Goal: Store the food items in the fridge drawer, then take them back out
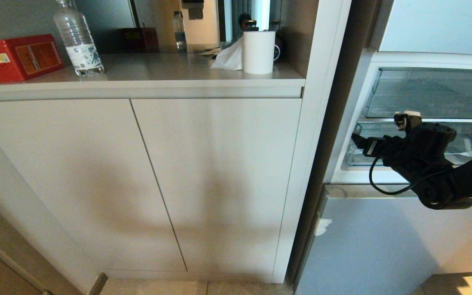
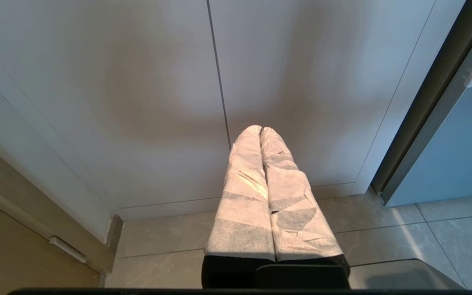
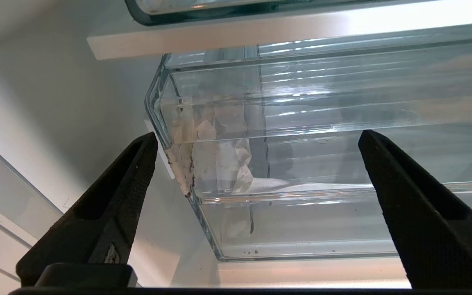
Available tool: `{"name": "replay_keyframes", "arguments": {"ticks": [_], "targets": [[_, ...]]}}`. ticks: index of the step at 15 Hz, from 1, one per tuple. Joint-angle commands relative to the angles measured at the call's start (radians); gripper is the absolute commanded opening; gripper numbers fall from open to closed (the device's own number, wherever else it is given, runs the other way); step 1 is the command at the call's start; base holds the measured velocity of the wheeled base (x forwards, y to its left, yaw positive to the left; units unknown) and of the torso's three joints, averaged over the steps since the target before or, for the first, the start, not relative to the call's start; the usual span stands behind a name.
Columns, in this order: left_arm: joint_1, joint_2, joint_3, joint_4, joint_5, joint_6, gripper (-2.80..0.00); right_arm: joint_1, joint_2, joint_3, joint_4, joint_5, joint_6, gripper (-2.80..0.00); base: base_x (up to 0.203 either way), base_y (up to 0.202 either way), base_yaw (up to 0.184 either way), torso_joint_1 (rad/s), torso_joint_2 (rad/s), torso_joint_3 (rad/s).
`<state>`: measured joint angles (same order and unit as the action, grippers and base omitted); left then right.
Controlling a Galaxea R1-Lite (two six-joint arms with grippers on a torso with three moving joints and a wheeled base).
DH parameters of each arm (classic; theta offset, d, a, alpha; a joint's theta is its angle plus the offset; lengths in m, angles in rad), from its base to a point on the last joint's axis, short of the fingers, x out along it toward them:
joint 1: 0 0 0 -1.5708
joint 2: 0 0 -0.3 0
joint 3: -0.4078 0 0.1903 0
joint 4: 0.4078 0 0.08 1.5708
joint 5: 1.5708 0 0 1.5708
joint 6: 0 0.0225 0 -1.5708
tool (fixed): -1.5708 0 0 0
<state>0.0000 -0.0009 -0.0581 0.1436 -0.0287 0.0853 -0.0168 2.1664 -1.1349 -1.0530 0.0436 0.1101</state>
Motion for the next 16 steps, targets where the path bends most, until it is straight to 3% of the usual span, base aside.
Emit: {"name": "replay_keyframes", "arguments": {"ticks": [1, 5, 6, 16], "targets": [[0.0, -0.001, 0.001, 0.001, 0.0, 0.001, -2.8, 0.003, 0.0, 0.006, -0.004, 0.001, 0.0, 0.0, 0.0, 0.0, 0.0, 0.0, 0.0, 0.0], [0.0, -0.001, 0.0, 0.001, 0.0, 0.001, -2.8, 0.036, -0.007, -0.001, -0.001, 0.0, -0.002, 0.0, 0.0, 0.0, 0.0, 0.0, 0.0, 0.0], [0.0, -0.001, 0.001, 0.001, 0.0, 0.001, -2.8, 0.042, -0.005, -0.003, 0.0, -0.001, -0.003, -2.8, 0.0, 0.0, 0.0, 0.0, 0.0, 0.0], [0.0, -0.001, 0.001, 0.001, 0.0, 0.001, -2.8, 0.064, -0.003, -0.046, 0.041, -0.022, -0.001, -2.8, 0.0, 0.0, 0.0, 0.0, 0.0, 0.0]]}}
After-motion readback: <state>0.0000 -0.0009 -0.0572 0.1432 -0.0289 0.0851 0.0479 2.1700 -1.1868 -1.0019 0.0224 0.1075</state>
